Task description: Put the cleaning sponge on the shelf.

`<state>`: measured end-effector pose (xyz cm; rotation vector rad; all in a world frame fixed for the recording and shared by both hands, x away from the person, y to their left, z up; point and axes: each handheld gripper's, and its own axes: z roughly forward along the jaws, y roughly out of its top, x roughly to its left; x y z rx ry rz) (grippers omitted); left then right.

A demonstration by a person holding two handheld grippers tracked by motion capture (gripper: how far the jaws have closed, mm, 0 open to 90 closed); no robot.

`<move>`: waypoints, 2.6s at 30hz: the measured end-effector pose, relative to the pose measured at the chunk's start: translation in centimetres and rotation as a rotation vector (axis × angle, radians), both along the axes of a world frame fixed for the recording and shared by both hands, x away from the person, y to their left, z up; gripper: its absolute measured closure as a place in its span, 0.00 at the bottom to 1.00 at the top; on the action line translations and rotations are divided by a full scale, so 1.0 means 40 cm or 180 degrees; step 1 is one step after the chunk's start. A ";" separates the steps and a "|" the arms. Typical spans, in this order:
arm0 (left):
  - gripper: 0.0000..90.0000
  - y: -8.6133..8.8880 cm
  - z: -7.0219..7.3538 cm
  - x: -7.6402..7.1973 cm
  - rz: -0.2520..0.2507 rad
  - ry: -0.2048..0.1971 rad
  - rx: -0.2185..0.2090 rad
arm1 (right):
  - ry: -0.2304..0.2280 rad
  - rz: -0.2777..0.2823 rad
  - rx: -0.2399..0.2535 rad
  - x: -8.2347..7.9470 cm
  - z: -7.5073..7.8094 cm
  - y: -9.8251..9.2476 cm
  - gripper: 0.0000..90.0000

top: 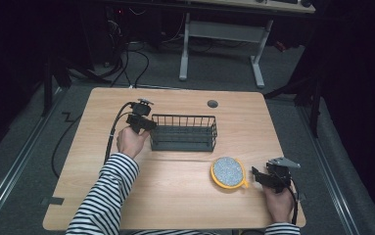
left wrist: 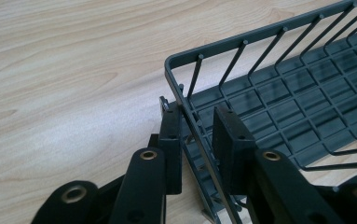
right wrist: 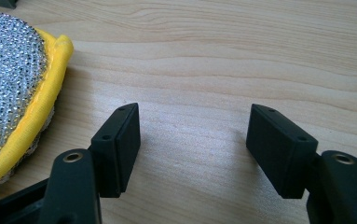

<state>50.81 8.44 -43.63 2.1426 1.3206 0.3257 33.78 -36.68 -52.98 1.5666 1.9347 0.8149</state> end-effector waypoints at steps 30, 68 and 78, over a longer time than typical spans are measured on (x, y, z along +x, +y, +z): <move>0.48 0.049 0.015 -0.081 -0.0099 -0.0151 -0.0165 | 0.0000 -0.0005 0.0002 0.000 0.000 0.000 0.39; 0.40 0.303 -0.073 -0.327 0.0319 -0.0469 -0.0882 | 0.0007 -0.0010 0.0013 0.000 0.001 0.001 0.43; 0.38 0.265 -0.181 -0.328 0.0305 -0.0316 -0.0637 | 0.0011 0.0030 0.0024 0.001 0.001 -0.001 0.40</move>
